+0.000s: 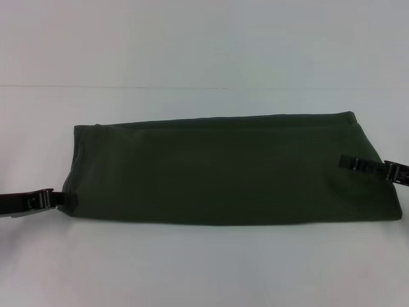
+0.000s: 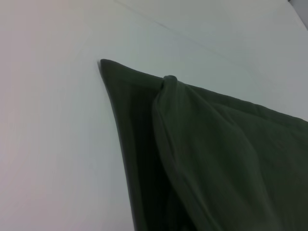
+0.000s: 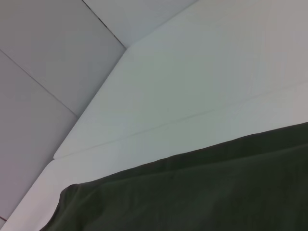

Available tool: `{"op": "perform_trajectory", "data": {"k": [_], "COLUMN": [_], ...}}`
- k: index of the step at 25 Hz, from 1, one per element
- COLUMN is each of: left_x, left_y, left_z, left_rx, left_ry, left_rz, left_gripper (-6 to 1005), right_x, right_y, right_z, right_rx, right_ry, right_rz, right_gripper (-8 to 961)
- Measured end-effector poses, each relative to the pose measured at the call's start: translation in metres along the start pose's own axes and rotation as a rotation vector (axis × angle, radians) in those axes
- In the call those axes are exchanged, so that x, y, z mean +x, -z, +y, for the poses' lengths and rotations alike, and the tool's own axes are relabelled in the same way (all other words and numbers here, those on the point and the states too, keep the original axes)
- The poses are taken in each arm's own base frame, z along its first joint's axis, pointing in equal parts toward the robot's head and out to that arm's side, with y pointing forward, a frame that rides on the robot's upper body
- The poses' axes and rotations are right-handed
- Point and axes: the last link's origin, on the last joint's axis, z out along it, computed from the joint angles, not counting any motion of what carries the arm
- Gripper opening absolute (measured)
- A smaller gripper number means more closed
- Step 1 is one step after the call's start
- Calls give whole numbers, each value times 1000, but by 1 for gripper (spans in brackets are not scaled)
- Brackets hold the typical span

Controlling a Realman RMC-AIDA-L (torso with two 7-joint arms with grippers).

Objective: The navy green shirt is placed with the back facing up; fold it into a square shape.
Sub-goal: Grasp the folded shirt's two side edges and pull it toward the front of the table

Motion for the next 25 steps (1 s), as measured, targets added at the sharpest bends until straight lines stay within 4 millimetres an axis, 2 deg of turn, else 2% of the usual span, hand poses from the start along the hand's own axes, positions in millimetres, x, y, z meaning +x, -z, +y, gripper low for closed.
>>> {"op": "perform_trajectory", "data": {"k": [2,5,10,17,20,25], "left_x": [0,0,0,2,3,5], "left_y": [0,0,0,0,1,0], "left_z": [0,0,0,0,0,2], "left_rx": [0,2,3,3,5,2], "left_ry": [-4,-6,-8,-10,-10,-15], "left_rz": [-1,-3,-5,-3,-1,-2], "left_gripper": [294,65,37,4,4,4], "right_x": [0,0,-1,-27,-39,-50], "right_y": [0,0,-1,-5,-3,8], "right_z": [0,-1,-1,11,15,18], "right_rx": [2,7,18,54,124,276], "right_ry": [0,0,1,-8,-53,-133], "right_rz": [1,1,27,92,160,303], "right_gripper": [745,744,744,744,744,745]}}
